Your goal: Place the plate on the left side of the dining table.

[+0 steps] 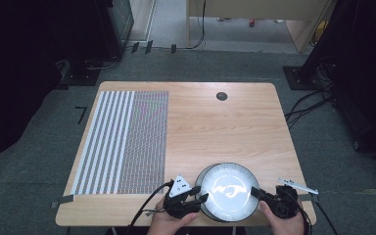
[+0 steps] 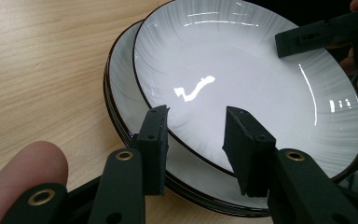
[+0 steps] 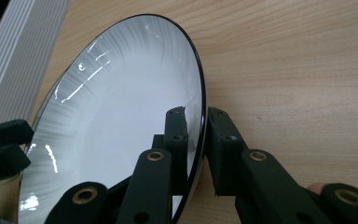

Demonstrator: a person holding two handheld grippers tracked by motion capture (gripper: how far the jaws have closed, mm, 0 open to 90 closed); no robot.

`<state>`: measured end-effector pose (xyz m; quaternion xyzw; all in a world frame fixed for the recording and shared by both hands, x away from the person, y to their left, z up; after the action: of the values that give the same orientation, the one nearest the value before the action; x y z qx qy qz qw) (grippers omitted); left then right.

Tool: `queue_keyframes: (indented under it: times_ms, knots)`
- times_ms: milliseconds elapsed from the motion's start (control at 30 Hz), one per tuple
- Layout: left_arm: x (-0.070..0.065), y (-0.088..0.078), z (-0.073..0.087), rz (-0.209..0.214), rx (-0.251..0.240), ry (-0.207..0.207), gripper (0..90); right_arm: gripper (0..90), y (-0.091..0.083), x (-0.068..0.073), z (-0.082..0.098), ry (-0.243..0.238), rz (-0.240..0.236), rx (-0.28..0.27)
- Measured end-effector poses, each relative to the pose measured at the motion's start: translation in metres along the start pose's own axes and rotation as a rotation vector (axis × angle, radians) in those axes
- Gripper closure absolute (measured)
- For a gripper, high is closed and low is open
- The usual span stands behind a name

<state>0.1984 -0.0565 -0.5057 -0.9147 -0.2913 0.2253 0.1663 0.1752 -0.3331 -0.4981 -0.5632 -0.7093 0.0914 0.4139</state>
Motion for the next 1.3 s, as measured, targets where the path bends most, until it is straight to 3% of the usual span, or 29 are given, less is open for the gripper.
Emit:
queue_keyframes:
  times_ms: [167,267,433,567,767,933,1100,1300]
  knots:
    - [0.0,0.0,0.0,0.001,0.001,0.0,59.9,82.8,0.001,-0.003,-0.002,0.076,-0.02,-0.024]
    - [0.0,0.001,0.0,0.005,0.003,-0.001,60.0,83.3,0.002,-0.007,-0.004,0.155,-0.053,-0.028]
    - [0.004,0.0,-0.003,-0.001,-0.004,-0.015,60.3,84.8,0.002,-0.01,-0.004,0.191,-0.079,-0.045]
    - [0.004,0.0,-0.002,0.01,0.001,-0.018,59.7,84.5,0.004,-0.015,-0.002,0.246,-0.12,-0.026]
    - [0.005,0.0,-0.003,0.004,-0.005,-0.042,63.8,84.3,0.001,-0.013,-0.002,0.23,-0.134,-0.041]
    - [0.01,-0.006,-0.009,0.033,-0.03,-0.083,67.6,83.9,-0.004,-0.008,-0.003,0.215,-0.165,-0.074]
    - [0.013,-0.012,-0.012,0.045,-0.041,-0.098,69.0,83.5,-0.006,-0.004,-0.003,0.213,-0.194,-0.093]
    - [0.022,-0.018,-0.02,0.091,-0.023,-0.207,71.0,83.3,-0.01,0.011,-0.002,0.182,-0.247,-0.116]
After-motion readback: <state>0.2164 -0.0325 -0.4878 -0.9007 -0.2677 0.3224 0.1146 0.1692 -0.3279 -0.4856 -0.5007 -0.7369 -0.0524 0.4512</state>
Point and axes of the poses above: each handheld gripper's, and its own axes: y roughly forward along the jaws, z roughly out of its underside, x roughly to its left, the point moved 3 cm from there along y, roughly forward along the jaws, and after that the axes turned 8 degrees about -x, right-handed, at the moved point
